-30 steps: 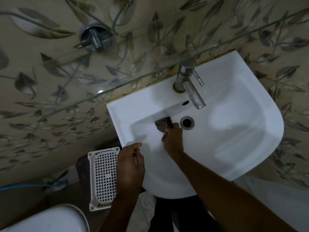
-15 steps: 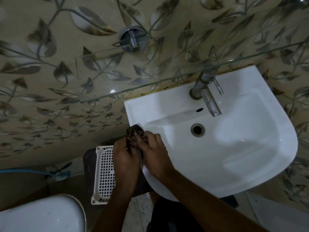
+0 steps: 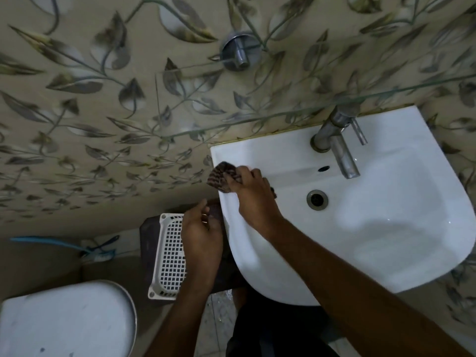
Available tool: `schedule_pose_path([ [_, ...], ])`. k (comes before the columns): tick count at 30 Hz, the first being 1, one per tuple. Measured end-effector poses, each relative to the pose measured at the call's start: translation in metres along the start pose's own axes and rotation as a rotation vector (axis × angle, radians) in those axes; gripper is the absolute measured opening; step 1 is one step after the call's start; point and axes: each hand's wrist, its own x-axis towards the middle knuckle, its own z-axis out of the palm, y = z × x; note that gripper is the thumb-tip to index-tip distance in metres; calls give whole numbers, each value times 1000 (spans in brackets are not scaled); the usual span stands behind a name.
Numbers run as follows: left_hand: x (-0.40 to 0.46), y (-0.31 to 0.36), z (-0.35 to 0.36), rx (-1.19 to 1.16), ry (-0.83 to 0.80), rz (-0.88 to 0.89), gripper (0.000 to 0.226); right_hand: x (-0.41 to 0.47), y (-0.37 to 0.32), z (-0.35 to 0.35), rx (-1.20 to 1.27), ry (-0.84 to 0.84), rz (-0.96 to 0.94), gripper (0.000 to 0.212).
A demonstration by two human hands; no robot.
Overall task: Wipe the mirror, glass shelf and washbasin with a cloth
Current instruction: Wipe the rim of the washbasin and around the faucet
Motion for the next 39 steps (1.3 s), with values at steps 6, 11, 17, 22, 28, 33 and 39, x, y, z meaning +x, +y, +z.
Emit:
schedule_pose_path([
  [6, -12, -30, -13, 15, -26, -13, 21, -129, -1, 18, 32, -66, -86, 66],
  [11, -22, -36, -16, 6, -67, -40, 17, -132, -4, 19, 28, -63, -64, 75],
  [17, -34, -28, -13, 37, -163, -18, 25, -12, -19, -5, -84, 21, 57, 69],
  [22, -45, -27, -19, 6, -145, -32, 26, 23, -20, -5, -115, 26, 76, 61],
  [28, -53, -45, -31, -19, -86, -52, 25, -93, -18, 12, -3, -88, -28, 78],
  [33, -64, -52, -37, 4, -196, -25, 22, -221, 6, 3, 15, -110, -109, 81],
  [39, -89, -45, -33, 5, -381, 132, 25, -252, 34, 0, -10, -110, -76, 86],
])
